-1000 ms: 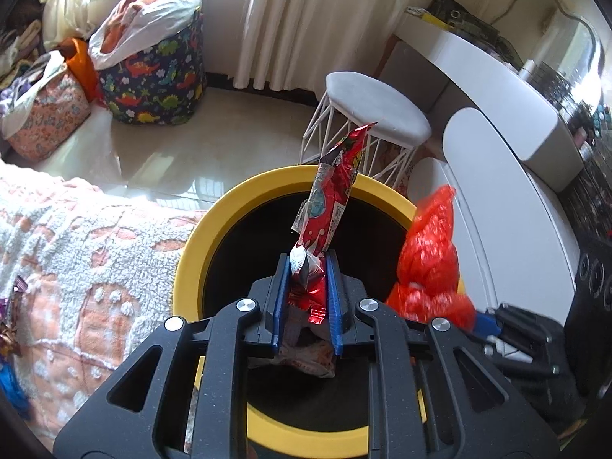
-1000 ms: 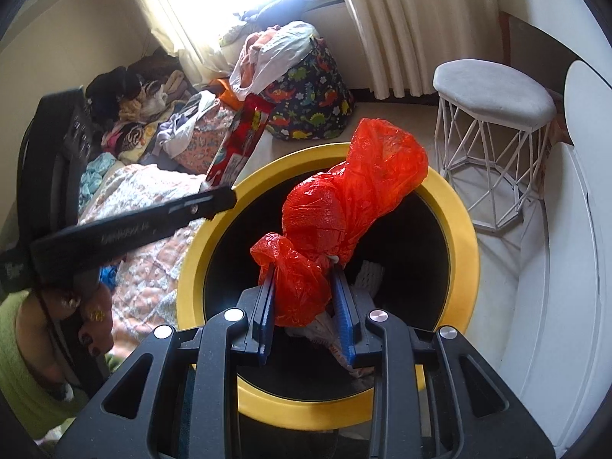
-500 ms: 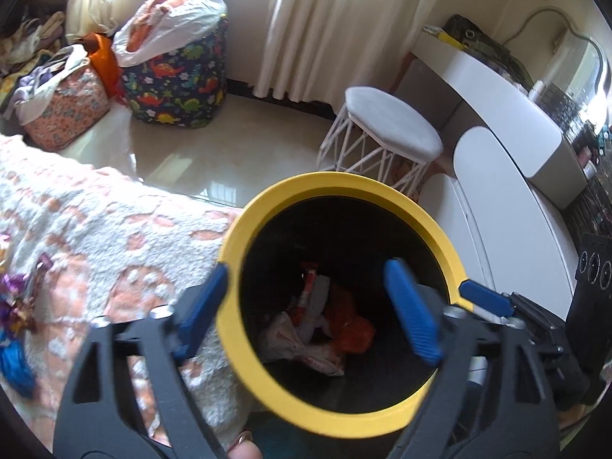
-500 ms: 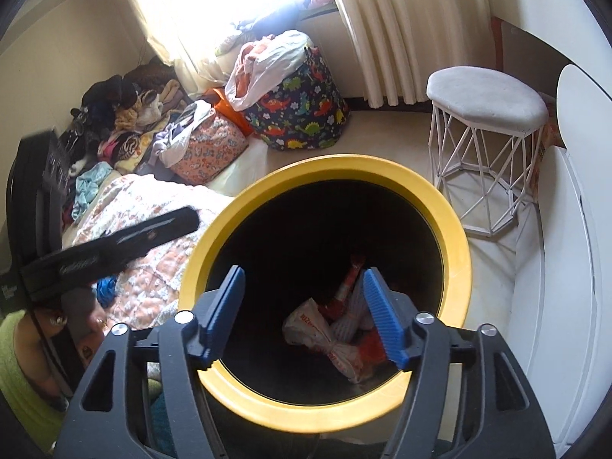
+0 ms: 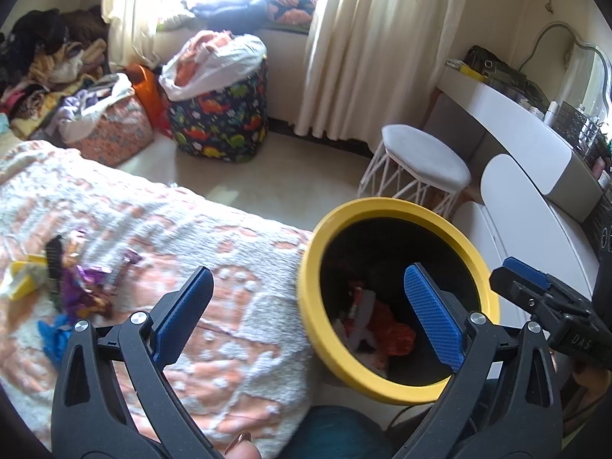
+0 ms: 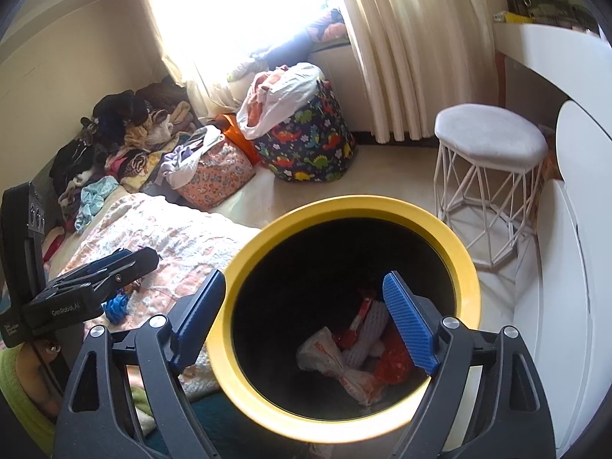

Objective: Collect trash
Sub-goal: 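Move both tools back toward the black snack bag and wrappers on the bed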

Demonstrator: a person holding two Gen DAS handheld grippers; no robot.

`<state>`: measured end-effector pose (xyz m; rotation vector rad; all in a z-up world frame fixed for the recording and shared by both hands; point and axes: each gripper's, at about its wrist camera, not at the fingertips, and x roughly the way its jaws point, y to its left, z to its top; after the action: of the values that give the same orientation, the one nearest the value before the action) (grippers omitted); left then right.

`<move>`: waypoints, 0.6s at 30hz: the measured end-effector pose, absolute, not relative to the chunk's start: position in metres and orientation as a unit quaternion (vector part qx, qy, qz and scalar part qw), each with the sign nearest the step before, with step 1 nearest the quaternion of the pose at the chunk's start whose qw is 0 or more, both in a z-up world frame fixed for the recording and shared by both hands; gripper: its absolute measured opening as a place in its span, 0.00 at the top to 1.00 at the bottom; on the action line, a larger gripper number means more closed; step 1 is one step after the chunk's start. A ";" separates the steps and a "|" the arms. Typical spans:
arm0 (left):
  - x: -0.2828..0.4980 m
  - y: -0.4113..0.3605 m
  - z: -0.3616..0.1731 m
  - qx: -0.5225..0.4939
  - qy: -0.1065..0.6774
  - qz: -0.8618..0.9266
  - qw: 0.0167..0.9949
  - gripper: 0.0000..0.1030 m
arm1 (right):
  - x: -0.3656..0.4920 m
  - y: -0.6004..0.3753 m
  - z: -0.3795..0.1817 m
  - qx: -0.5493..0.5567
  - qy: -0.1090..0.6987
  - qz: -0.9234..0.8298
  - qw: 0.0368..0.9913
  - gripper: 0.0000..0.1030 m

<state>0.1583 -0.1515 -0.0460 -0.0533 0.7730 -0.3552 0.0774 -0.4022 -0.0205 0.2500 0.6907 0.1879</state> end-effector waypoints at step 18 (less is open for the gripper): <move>0.150 -0.091 -0.037 -0.050 0.346 -0.135 0.927 0.11 | 0.080 -0.339 -0.007 0.109 0.334 0.143 0.925 0.15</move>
<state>0.1499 -0.0909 -0.0365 -0.1029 0.7095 -0.2761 0.0796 -0.3392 -0.0065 0.2236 0.6857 0.2928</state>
